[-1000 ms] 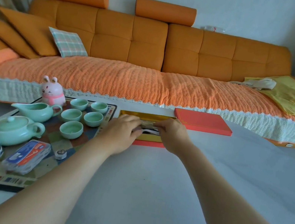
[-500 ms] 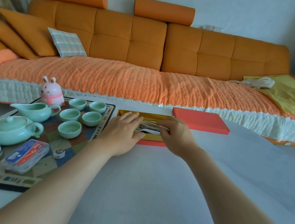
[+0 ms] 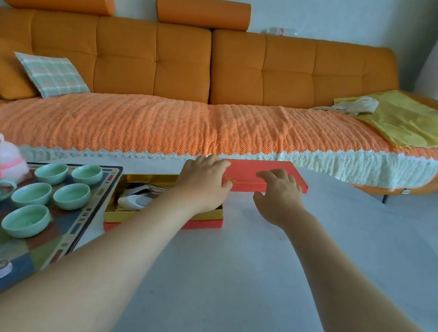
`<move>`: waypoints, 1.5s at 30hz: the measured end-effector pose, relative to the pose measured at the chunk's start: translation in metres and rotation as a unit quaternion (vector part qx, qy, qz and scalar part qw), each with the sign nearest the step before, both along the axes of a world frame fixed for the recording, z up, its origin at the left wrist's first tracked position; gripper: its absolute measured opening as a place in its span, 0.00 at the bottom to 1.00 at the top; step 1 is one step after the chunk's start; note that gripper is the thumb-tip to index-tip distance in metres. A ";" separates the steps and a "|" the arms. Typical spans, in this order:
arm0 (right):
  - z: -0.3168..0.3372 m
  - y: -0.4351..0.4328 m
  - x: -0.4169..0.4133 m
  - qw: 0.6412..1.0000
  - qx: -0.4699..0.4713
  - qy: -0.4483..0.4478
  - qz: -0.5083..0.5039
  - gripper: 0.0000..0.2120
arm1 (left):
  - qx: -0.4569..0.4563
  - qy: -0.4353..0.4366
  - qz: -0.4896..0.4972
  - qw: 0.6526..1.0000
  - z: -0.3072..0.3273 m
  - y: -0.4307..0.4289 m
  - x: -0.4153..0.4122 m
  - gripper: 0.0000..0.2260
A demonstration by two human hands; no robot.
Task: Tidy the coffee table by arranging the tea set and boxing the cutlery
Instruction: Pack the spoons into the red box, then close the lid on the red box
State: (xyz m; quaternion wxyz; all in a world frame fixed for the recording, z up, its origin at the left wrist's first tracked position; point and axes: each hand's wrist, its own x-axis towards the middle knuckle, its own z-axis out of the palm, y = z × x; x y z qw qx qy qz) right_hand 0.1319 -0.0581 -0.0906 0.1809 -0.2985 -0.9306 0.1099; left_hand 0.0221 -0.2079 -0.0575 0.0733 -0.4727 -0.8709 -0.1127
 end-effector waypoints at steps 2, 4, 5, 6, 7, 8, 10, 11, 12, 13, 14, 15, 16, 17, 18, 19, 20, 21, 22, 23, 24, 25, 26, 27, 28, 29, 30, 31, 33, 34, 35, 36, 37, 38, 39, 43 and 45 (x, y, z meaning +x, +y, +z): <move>-0.003 0.017 0.002 0.999 0.008 -0.021 -0.023 0.27 | -0.078 0.011 0.027 0.997 -0.005 0.026 -0.007 0.26; -0.007 0.035 0.004 0.998 0.011 -0.043 -0.050 0.30 | -0.144 0.018 0.071 0.987 -0.007 0.047 -0.014 0.27; -0.010 0.044 0.005 0.996 0.007 -0.052 -0.068 0.31 | -0.163 0.014 0.095 0.982 -0.007 0.055 -0.017 0.28; -0.012 0.052 0.007 0.994 -0.003 -0.060 -0.087 0.32 | -0.174 0.006 0.117 0.978 -0.007 0.063 -0.020 0.29; -0.015 0.060 0.008 0.992 -0.021 -0.067 -0.103 0.33 | -0.182 -0.005 0.133 0.974 -0.007 0.070 -0.022 0.30; -0.018 0.066 0.011 0.990 -0.042 -0.074 -0.113 0.34 | -0.189 -0.021 0.143 0.971 -0.008 0.076 -0.024 0.31; -0.022 0.074 0.014 0.988 -0.070 -0.085 -0.109 0.35 | -0.194 -0.061 0.145 0.968 -0.012 0.086 -0.024 0.34; -0.023 0.077 0.016 0.988 -0.072 -0.084 -0.103 0.35 | -0.187 -0.080 0.141 0.969 -0.014 0.090 -0.023 0.34; -0.023 0.077 0.016 0.990 -0.073 -0.076 -0.097 0.34 | -0.175 -0.092 0.139 0.970 -0.016 0.092 -0.023 0.34; -0.022 0.076 0.015 0.991 -0.076 -0.062 -0.094 0.34 | -0.161 -0.097 0.141 0.972 -0.018 0.094 -0.023 0.33; -0.021 0.075 0.015 0.991 -0.083 -0.045 -0.095 0.33 | -0.145 -0.101 0.145 0.974 -0.018 0.095 -0.022 0.33; -0.019 0.075 0.015 0.991 -0.091 -0.026 -0.098 0.32 | -0.125 -0.108 0.149 0.975 -0.017 0.095 -0.021 0.33; -0.016 0.074 0.016 0.990 -0.095 -0.009 -0.101 0.32 | -0.105 -0.115 0.151 0.976 -0.016 0.095 -0.020 0.33; -0.014 0.073 0.017 0.990 -0.098 0.007 -0.103 0.31 | -0.084 -0.115 0.150 0.978 -0.013 0.093 -0.019 0.33; -0.011 0.072 0.018 0.989 -0.102 0.020 -0.101 0.30 | -0.062 -0.105 0.146 0.982 -0.010 0.090 -0.019 0.33; -0.009 0.069 0.020 0.989 -0.109 0.032 -0.093 0.30 | -0.040 -0.088 0.143 0.985 -0.006 0.085 -0.019 0.32; -0.006 0.066 0.021 0.988 -0.120 0.047 -0.081 0.30 | -0.018 -0.071 0.141 0.987 -0.002 0.079 -0.020 0.32; -0.004 0.060 0.021 0.987 -0.135 0.063 -0.067 0.30 | 0.002 -0.060 0.140 0.988 0.002 0.070 -0.021 0.32; -0.002 0.053 0.020 0.984 -0.148 0.080 -0.052 0.29 | 0.017 -0.057 0.141 0.988 0.005 0.059 -0.021 0.33; 0.000 0.044 0.019 0.983 -0.155 0.095 -0.038 0.29 | 0.027 -0.060 0.144 0.987 0.008 0.047 -0.020 0.33; 0.001 0.035 0.017 0.982 -0.155 0.107 -0.026 0.28 | 0.036 -0.065 0.148 0.986 0.011 0.034 -0.020 0.33; 0.002 0.025 0.014 0.981 -0.154 0.115 -0.014 0.28 | 0.044 -0.071 0.153 0.985 0.013 0.020 -0.019 0.32; 0.003 0.014 0.011 0.981 -0.153 0.119 -0.001 0.27 | 0.054 -0.077 0.157 0.983 0.015 0.004 -0.020 0.32; 0.005 0.003 0.008 0.981 -0.154 0.120 0.012 0.27 | 0.067 -0.079 0.161 0.982 0.018 -0.012 -0.020 0.32; 0.007 -0.008 0.006 0.980 -0.155 0.120 0.025 0.26 | 0.081 -0.081 0.163 0.980 0.020 -0.028 -0.022 0.32; 0.009 -0.019 0.004 0.980 -0.157 0.120 0.038 0.26 | 0.095 -0.085 0.165 0.978 0.021 -0.045 -0.023 0.31; 0.011 -0.030 0.001 0.978 -0.160 0.122 0.048 0.25 | 0.110 -0.092 0.167 0.976 0.021 -0.061 -0.025 0.31; 0.012 -0.041 0.000 0.977 -0.163 0.123 0.057 0.25 | 0.120 -0.103 0.168 0.973 0.021 -0.077 -0.026 0.30; 0.014 -0.061 -0.001 0.976 -0.170 0.119 0.072 0.25 | 0.126 -0.126 0.169 0.969 0.016 -0.107 -0.025 0.29; 0.015 -0.071 -0.001 0.975 -0.173 0.114 0.077 0.24 | 0.124 -0.135 0.170 0.968 0.013 -0.120 -0.025 0.28; 0.015 -0.081 0.000 0.976 -0.173 0.108 0.080 0.24 | 0.123 -0.142 0.173 0.967 0.010 -0.132 -0.023 0.28; 0.014 -0.090 0.000 0.976 -0.170 0.104 0.083 0.24 | 0.123 -0.148 0.176 0.965 0.006 -0.142 -0.023 0.28; 0.013 -0.098 0.000 0.977 -0.166 0.101 0.086 0.23 | 0.126 -0.154 0.179 0.964 0.003 -0.151 -0.022 0.28; 0.012 -0.105 0.000 0.978 -0.162 0.102 0.088 0.23 | 0.130 -0.160 0.180 0.962 0.001 -0.159 -0.022 0.28; 0.011 -0.111 0.000 0.978 -0.159 0.104 0.088 0.22 | 0.133 -0.163 0.178 0.961 -0.002 -0.166 -0.022 0.27; 0.008 -0.124 -0.001 0.979 -0.146 0.120 0.075 0.18 | 0.135 -0.200 0.163 0.957 -0.012 -0.182 -0.022 0.27; 0.006 -0.125 0.000 0.979 -0.141 0.135 0.065 0.16 | 0.133 -0.220 0.147 0.955 -0.016 -0.184 -0.023 0.29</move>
